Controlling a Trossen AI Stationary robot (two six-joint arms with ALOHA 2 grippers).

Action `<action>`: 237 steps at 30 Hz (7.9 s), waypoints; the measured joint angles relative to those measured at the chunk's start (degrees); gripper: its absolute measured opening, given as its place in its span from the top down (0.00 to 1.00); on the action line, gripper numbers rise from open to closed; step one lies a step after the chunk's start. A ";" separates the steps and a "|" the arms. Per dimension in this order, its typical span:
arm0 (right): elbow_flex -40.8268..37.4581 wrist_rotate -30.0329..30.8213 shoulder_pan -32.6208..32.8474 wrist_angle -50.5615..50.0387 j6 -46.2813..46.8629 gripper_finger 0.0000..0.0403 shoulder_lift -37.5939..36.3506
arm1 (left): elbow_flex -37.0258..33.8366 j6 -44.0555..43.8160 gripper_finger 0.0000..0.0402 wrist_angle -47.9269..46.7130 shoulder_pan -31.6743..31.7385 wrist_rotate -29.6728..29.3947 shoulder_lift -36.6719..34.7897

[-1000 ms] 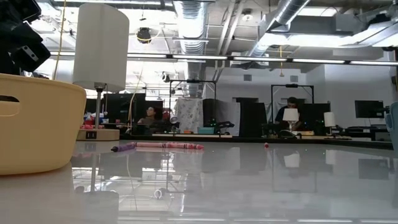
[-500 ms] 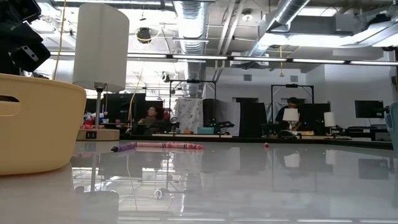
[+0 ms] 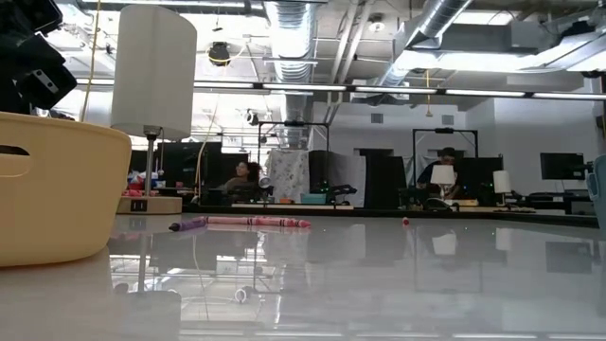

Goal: Sort crayons
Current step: Put the purple crayon into the white bin, then put the pink crayon into the yellow bin

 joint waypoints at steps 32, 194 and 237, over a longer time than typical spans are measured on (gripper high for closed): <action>4.21 42.16 -12.50 5.66 -27.73 0.85 1.96 | 0.00 0.00 1.00 -0.52 -0.02 0.10 -0.02; 12.05 9.40 -57.43 35.64 -134.47 0.99 22.70 | 0.02 0.00 1.00 -2.05 0.00 5.92 -0.02; 22.14 6.06 -46.49 87.26 -126.19 1.00 30.13 | 0.00 0.00 1.00 -2.13 0.00 5.97 -0.02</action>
